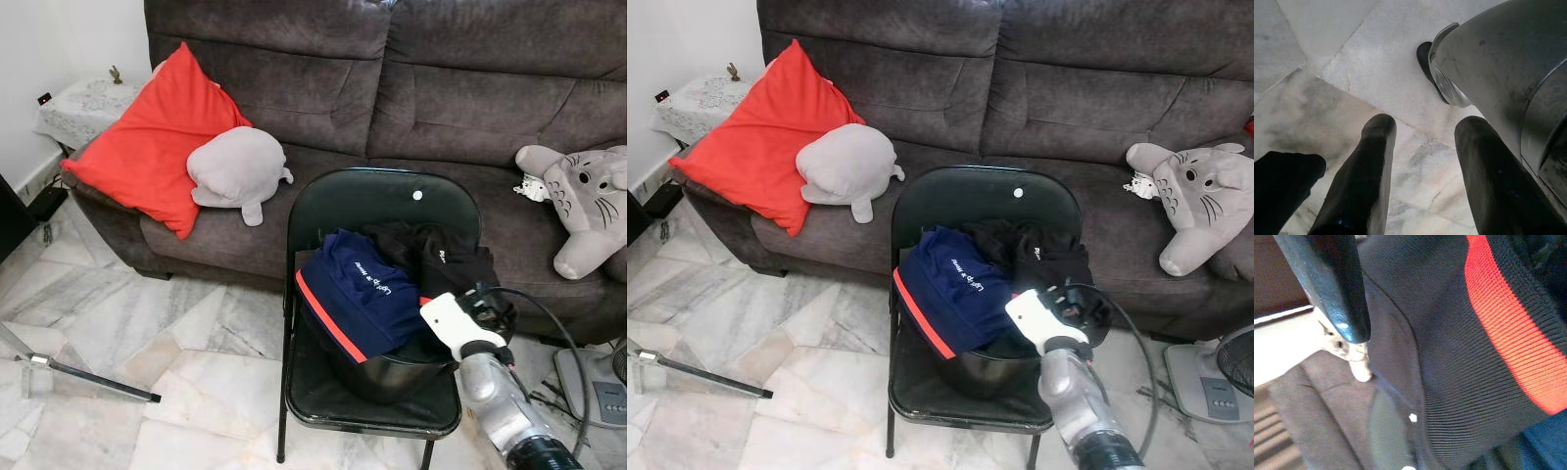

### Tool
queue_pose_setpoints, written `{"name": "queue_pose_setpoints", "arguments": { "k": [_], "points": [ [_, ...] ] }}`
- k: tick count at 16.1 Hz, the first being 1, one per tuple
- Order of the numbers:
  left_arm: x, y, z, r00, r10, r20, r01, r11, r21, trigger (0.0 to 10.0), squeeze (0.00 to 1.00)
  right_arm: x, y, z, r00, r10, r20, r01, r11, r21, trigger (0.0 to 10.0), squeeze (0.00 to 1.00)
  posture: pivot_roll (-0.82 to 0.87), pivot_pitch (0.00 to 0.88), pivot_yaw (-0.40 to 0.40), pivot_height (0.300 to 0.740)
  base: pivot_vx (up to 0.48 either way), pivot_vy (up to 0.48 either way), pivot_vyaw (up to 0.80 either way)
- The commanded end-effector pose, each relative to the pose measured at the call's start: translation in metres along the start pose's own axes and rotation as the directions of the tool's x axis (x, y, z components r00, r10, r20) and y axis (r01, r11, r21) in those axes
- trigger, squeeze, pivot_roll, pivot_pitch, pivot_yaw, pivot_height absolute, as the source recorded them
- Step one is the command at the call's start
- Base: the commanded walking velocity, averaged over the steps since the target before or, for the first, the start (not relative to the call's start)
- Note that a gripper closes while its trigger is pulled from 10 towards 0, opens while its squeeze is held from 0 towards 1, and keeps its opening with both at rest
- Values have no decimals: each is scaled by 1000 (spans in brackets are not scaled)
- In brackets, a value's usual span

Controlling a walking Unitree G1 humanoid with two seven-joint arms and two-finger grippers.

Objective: Hang hanger

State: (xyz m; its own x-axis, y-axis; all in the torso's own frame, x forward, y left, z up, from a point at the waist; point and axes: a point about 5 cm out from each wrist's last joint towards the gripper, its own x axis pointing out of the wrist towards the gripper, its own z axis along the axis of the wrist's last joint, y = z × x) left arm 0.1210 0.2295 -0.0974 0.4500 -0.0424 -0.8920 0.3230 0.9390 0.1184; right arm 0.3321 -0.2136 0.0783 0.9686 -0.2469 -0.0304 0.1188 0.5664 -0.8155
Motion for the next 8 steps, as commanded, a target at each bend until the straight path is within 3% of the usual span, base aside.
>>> {"name": "queue_pose_setpoints", "arguments": {
  "k": [1, 3, 8],
  "points": [
    [-2, -2, -10, 1000, -11, -29, 11, 1000, -3, 10000, 0, 3, -17, 4, 995, -98, 28, 98, 995, 15, 10000, 0, -6, 126, -18, 740, 0, 0, 0],
    [-2, -2, -10, 1000, -11, -29, 11, 1000, -3, 10000, 0, 3, -25, 10, 986, -150, 71, 148, 988, 37, 10000, 0, -7, 126, -18, 740, 0, 0, 0],
    [-2, -2, -9, 1000, -11, -28, 10, 1000, -4, 10000, 0, -5, -1, -5, 999, 5, -44, -5, 1000, 1, 10000, 0, -5, 129, -17, 740, 0, 0, 0]
  ]
}}
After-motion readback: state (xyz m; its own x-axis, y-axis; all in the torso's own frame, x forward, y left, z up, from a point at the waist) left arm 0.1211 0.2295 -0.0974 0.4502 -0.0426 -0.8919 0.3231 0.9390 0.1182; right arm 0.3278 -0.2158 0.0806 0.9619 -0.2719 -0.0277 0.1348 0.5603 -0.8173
